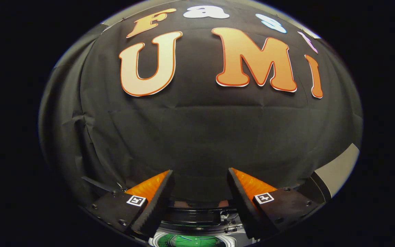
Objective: Put the clothes into the washing machine and then close the washing machine lid.
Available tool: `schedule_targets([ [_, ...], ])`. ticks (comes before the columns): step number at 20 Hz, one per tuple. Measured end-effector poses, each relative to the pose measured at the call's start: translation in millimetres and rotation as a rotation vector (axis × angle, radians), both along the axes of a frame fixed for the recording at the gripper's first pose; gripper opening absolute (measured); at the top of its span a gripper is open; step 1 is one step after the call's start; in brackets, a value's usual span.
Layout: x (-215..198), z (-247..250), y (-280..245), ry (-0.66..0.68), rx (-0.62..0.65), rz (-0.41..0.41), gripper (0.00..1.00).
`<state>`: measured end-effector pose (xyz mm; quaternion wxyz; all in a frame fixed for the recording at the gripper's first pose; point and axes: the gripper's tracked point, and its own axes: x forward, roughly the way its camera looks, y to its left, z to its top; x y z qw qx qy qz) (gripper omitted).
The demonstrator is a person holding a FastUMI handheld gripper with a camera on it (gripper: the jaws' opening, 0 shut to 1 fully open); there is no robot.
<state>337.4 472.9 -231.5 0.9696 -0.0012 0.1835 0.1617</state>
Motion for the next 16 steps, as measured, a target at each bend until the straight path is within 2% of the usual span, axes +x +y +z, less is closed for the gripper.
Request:
schedule_targets([
  [16,-86,-1,-28,-0.044,0.014,-0.008,0.99],
])
